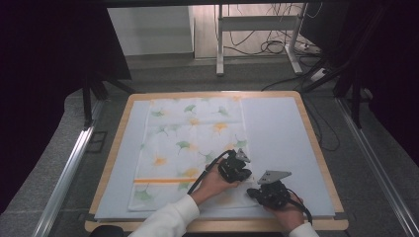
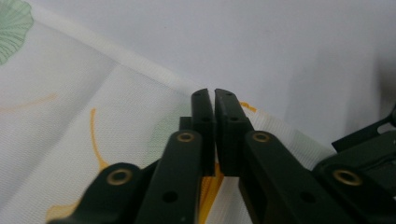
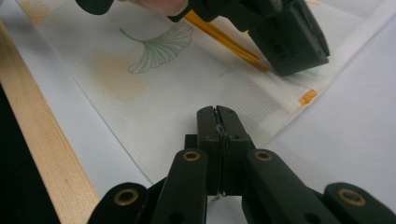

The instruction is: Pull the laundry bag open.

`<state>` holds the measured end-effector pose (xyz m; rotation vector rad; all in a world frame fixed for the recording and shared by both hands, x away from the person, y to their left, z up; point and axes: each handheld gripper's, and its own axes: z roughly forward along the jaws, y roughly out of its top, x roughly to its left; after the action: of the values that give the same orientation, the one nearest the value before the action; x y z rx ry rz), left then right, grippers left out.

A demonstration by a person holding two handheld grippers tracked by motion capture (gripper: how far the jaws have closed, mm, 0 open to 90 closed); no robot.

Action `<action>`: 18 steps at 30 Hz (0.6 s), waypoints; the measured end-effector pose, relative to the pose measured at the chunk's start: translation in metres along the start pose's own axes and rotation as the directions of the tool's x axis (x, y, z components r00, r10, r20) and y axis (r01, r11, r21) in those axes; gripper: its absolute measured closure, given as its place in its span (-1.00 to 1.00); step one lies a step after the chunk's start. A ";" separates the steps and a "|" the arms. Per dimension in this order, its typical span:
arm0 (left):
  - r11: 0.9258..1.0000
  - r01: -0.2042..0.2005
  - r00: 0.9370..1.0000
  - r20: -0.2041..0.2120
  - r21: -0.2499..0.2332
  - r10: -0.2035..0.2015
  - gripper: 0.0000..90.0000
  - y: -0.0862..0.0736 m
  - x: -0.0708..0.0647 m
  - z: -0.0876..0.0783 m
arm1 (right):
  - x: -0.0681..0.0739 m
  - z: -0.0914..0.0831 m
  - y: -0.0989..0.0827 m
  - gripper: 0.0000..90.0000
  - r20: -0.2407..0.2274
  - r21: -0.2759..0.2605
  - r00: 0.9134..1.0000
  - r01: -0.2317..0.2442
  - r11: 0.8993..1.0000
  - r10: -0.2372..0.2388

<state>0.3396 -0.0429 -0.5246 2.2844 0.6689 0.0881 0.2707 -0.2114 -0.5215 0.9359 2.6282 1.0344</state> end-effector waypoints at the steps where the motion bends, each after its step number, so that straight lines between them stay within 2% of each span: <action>1: 1.000 0.000 1.000 0.000 0.000 0.000 1.00 0.000 0.000 0.000 | 0.000 0.000 0.000 0.96 0.000 0.000 1.000 0.000 1.000 0.000; 5: 1.000 -0.002 1.000 -0.010 -0.008 0.002 1.00 0.000 -0.002 0.000 | -0.006 -0.003 0.005 0.98 0.022 -0.024 0.999 -0.025 0.999 0.026; 9: 1.000 0.002 1.000 -0.009 -0.012 -0.002 1.00 -0.001 -0.001 0.000 | -0.019 0.001 0.010 0.98 0.046 -0.034 0.996 -0.079 0.996 0.081; 15: 1.000 0.003 1.000 -0.008 -0.019 -0.003 1.00 -0.002 -0.001 0.000 | -0.024 0.005 0.013 0.98 0.050 -0.028 0.994 -0.101 0.995 0.102; 17: 1.000 -0.001 1.000 -0.012 -0.021 0.001 1.00 -0.002 -0.002 0.000 | -0.025 0.007 0.014 0.98 0.048 -0.024 0.993 -0.103 0.994 0.104; 18: 1.000 -0.018 1.000 -0.018 -0.010 0.017 1.00 -0.002 -0.002 -0.001 | -0.025 0.009 0.015 0.98 0.050 -0.015 0.993 -0.104 0.994 0.105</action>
<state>0.3366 -0.0418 -0.5250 2.2820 0.6566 0.1208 0.3012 -0.2137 -0.5202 1.0922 2.5527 1.0348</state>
